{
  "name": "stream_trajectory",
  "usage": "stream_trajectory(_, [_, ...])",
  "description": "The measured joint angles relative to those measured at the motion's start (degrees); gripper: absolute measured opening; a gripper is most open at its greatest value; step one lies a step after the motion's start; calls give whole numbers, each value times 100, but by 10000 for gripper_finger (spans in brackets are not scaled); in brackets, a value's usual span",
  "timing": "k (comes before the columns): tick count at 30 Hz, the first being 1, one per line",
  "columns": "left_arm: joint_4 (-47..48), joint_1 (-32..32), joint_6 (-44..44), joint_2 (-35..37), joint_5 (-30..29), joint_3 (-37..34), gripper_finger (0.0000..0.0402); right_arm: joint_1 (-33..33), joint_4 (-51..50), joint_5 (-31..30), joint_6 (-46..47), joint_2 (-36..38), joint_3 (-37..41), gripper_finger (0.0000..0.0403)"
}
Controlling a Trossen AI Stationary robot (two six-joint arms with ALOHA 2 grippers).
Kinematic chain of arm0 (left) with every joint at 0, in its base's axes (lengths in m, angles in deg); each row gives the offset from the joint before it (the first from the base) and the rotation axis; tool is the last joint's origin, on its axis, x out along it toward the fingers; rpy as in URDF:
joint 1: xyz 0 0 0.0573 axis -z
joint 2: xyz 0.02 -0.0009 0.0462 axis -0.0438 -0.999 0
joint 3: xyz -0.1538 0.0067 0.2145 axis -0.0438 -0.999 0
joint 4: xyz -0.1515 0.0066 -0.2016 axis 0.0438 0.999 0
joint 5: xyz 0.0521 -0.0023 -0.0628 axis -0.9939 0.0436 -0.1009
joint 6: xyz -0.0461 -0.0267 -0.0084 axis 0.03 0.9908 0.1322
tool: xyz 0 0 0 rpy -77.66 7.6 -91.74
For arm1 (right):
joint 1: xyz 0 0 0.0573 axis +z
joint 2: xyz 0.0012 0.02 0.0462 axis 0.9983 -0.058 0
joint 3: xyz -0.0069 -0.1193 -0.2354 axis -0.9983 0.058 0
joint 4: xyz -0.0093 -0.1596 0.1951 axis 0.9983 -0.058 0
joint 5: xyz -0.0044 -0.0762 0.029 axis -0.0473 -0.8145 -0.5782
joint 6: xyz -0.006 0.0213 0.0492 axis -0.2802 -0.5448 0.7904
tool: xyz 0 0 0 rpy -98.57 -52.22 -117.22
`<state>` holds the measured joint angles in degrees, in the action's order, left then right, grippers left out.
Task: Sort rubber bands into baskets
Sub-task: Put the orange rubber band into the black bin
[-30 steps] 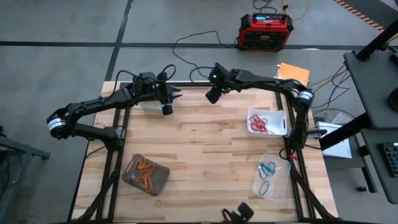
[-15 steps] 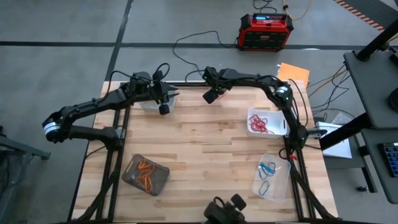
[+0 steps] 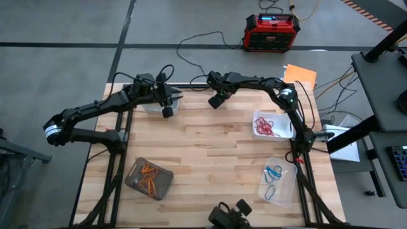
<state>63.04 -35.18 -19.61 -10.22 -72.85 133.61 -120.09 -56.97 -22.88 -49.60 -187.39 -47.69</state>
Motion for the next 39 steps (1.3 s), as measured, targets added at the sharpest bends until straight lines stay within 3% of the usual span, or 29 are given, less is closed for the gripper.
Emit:
stream_trajectory(12, [57,11,329,0,7,-2,76,-14,254,770,-350,-428,3,18])
stream_trajectory(20, [190,48,418,-2,158,-7,76,100,242,747,-748,-131,35,9])
stream_trajectory(29, [400,156,530,-2,476,-12,76,607,471,1276,-1318,856,423,9])
stream_trajectory(39, [-337,894,801,-2,505,-561,75,1147,2431,2557,-1315,2528,2462,9])
